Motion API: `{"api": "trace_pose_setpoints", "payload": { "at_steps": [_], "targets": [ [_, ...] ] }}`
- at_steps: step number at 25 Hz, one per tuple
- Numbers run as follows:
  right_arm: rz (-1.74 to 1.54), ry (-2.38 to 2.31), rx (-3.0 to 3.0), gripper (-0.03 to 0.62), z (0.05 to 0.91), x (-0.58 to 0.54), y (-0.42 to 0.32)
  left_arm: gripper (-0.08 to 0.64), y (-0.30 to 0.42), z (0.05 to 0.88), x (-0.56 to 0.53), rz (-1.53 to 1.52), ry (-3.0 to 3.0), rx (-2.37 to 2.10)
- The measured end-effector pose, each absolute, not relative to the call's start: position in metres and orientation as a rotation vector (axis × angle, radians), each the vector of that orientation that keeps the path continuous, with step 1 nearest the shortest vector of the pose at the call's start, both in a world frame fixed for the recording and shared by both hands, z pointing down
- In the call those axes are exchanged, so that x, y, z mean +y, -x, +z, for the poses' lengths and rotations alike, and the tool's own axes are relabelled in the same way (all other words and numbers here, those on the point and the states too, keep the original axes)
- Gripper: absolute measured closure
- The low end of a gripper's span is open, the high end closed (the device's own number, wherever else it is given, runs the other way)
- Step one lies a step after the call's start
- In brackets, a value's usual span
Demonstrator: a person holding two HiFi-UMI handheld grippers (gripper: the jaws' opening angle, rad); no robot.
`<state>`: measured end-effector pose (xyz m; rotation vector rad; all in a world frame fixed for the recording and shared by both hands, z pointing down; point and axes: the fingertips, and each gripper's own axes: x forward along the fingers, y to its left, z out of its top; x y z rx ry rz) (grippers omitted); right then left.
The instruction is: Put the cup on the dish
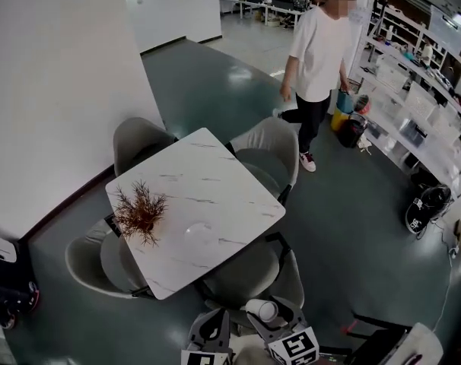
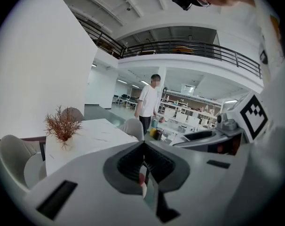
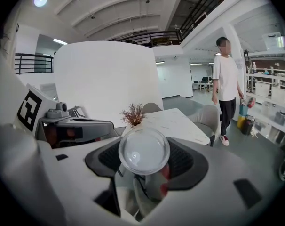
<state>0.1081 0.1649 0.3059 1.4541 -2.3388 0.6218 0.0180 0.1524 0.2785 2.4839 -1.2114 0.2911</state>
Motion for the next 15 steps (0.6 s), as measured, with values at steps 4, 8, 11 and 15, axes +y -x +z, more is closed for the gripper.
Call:
{"api": "trace_pose_setpoints", "payload": {
  "at_steps": [4, 8, 11, 15],
  "targets": [
    [0.641, -1.476, -2.339, 0.319, 0.314, 0.154, -0.119, 0.554, -0.029, 0.282, 0.136, 0.306, -2.470, -1.218],
    [0.632, -1.504, -2.344, 0.318, 0.317, 0.147, -0.126, 0.554, -0.038, 0.285, 0.129, 0.324, -2.479, -1.211],
    [0.625, -1.532, -2.332, 0.318, 0.319, 0.142, -0.126, 0.554, -0.035, 0.289, 0.126, 0.338, -2.478, -1.196],
    [0.595, -1.556, -2.324, 0.319, 0.314, 0.133, -0.121, 0.554, -0.029, 0.299, 0.121, 0.356, -2.477, -1.173]
  ]
}}
